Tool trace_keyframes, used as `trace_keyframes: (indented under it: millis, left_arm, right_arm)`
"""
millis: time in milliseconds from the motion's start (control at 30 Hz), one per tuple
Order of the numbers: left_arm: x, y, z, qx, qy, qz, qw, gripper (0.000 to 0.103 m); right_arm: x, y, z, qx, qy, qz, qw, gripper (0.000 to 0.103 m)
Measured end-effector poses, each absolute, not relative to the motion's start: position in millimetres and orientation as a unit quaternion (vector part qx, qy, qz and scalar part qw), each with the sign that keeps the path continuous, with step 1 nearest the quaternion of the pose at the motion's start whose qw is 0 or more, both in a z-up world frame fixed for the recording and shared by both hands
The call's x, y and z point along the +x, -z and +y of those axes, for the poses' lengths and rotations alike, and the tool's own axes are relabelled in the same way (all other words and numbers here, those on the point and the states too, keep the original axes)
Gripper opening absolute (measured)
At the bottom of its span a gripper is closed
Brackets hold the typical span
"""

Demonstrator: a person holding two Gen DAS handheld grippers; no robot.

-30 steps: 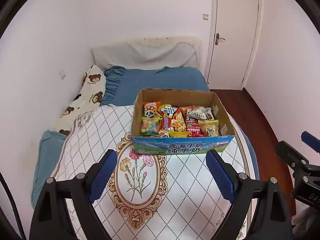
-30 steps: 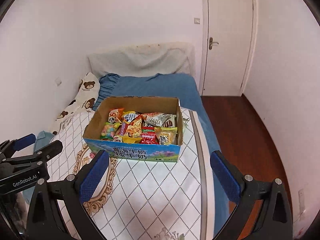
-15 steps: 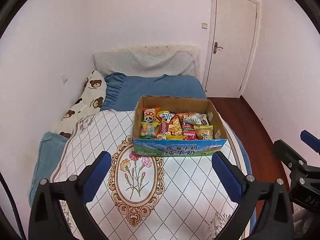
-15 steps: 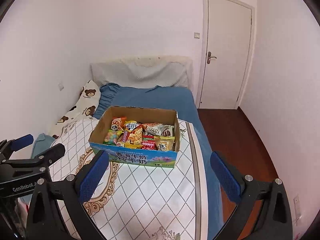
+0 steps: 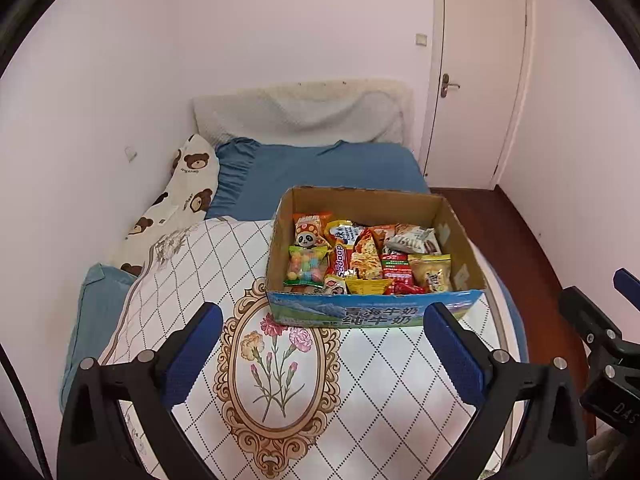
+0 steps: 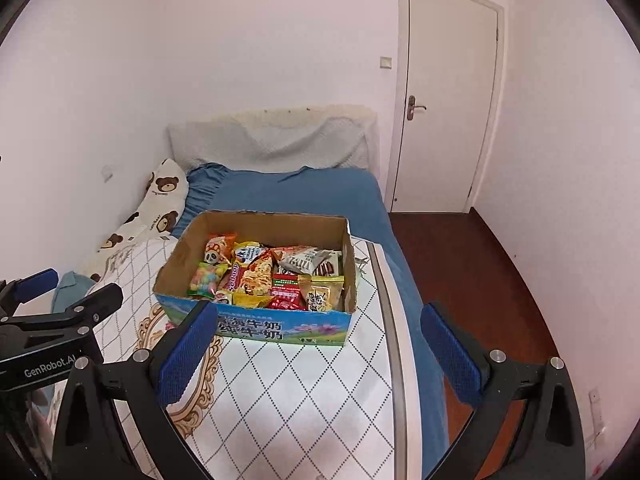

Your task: Organize snacks

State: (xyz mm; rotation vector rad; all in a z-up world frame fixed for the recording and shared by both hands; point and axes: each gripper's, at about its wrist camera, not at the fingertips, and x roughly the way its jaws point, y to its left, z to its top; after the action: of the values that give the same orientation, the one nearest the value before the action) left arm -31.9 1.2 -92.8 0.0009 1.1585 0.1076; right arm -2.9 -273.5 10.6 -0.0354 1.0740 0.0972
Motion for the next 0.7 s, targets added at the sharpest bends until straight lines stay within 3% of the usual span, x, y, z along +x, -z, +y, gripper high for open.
trace_keyframes:
  millis: [700]
  left_arm:
    - [2.8,164.4,3.2,0.01,-0.067,0.588,0.806,0.103]
  right_arm:
    - [46.2,76.5,-274.6,-0.004,-0.039,0.545,0.837,0.103]
